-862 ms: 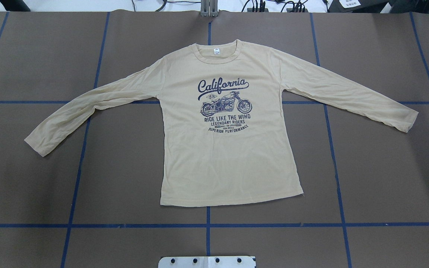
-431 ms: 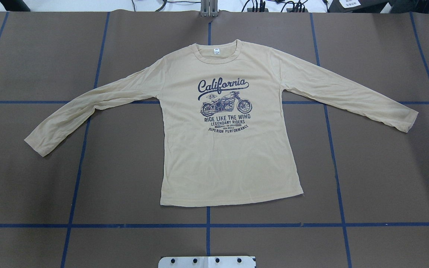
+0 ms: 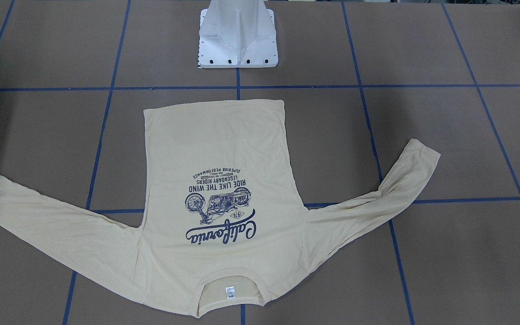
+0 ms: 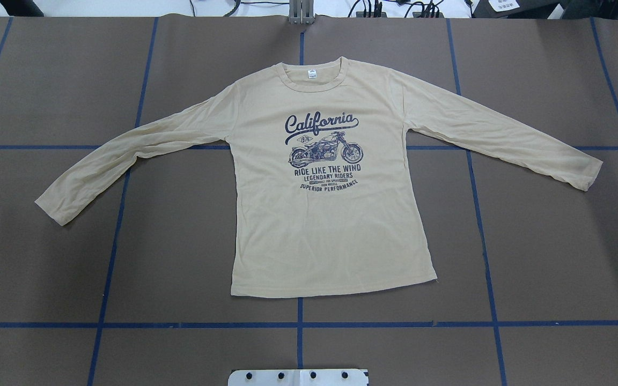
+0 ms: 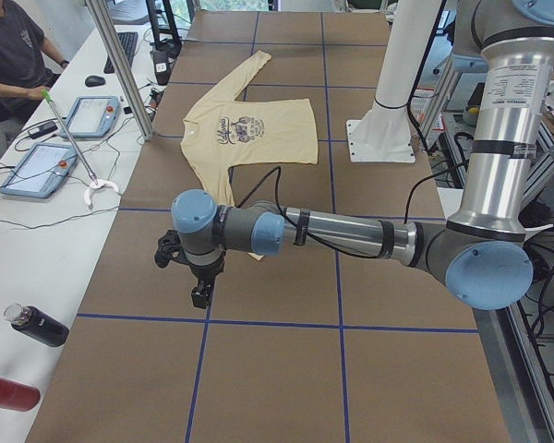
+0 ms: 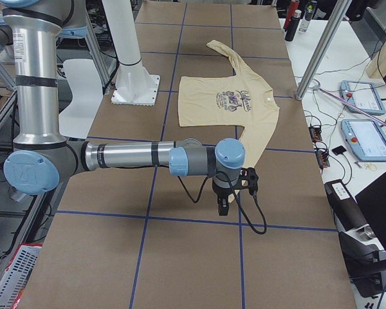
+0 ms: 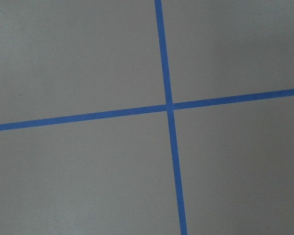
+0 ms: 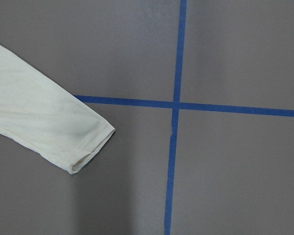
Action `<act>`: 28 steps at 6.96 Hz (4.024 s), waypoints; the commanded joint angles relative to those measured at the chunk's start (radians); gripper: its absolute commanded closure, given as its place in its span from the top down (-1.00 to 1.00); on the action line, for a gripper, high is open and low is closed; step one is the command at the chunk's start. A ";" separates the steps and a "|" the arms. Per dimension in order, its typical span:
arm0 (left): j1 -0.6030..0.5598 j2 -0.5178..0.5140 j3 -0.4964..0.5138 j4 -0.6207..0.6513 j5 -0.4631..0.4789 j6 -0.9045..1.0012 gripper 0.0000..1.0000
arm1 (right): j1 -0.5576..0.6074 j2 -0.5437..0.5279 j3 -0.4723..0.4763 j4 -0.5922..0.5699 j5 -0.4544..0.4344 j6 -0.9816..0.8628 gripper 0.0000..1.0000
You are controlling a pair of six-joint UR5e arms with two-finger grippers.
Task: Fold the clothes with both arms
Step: 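Move the right gripper toward the cuff of the sleeve nearest it, then grasp the sleeve cuff nearest the right gripper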
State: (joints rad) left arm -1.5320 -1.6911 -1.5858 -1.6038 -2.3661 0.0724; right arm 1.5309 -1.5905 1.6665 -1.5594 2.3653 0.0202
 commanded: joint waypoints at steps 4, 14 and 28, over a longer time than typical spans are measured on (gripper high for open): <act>0.013 -0.007 0.038 -0.291 -0.079 -0.023 1.00 | -0.090 0.072 -0.082 0.221 0.040 0.038 1.00; 0.139 0.007 0.030 -0.637 0.065 -0.549 1.00 | -0.350 0.083 -0.332 0.702 -0.070 0.586 1.00; 0.139 0.010 0.030 -0.637 0.064 -0.548 1.00 | -0.394 0.083 -0.366 0.687 -0.090 0.583 0.28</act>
State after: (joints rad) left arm -1.3928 -1.6818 -1.5554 -2.2411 -2.3024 -0.4750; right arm 1.1367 -1.5061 1.3013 -0.8725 2.2750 0.6022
